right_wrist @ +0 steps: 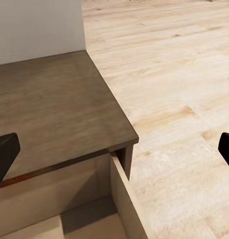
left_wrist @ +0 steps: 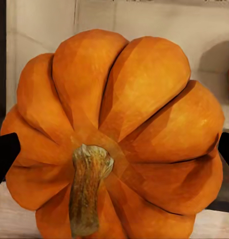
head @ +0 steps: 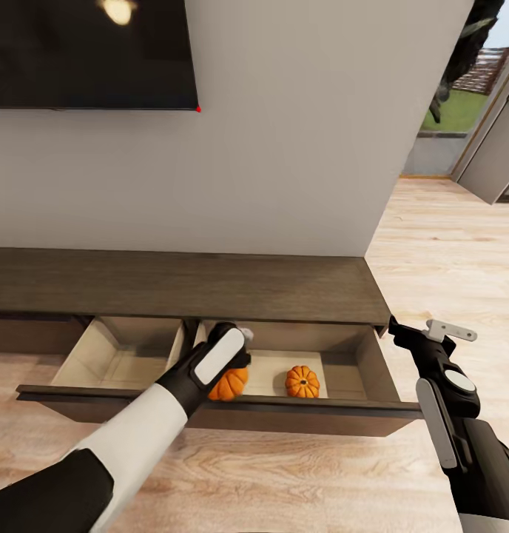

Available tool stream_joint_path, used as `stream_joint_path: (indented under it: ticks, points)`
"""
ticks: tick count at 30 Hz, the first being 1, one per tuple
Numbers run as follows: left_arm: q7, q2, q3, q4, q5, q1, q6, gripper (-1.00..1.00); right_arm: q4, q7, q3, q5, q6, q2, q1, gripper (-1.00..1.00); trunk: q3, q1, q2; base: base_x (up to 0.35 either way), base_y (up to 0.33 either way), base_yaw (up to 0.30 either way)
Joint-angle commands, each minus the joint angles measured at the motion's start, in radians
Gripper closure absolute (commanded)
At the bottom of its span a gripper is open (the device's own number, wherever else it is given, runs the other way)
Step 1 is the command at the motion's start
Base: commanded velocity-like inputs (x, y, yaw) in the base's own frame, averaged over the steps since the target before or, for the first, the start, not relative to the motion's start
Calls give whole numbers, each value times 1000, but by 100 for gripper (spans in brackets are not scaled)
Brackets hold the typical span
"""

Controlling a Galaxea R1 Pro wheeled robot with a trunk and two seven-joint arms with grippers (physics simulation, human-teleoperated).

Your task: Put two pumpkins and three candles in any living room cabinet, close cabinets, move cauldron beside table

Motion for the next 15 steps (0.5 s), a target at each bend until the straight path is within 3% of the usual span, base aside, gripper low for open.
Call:
stream_joint_path:
  ticks: [1, 7, 15]
  points:
    - [10, 0, -2, 9, 9, -10, 6, 100, -2, -7, 1, -10, 3, -1, 0, -100, -1, 0, 0, 0, 0, 0]
    - [10, 0, -2, 71, 36, -89, 6, 100, -2, -7, 1, -10, 3, -1, 0, -100, -1, 0, 0, 0, 0, 0]
    - [9, 0, -2, 142, 39, -189, 7, 100, -2, -7, 1, -10, 2, -1, 0, -100, -1, 0, 0, 0, 0, 0]
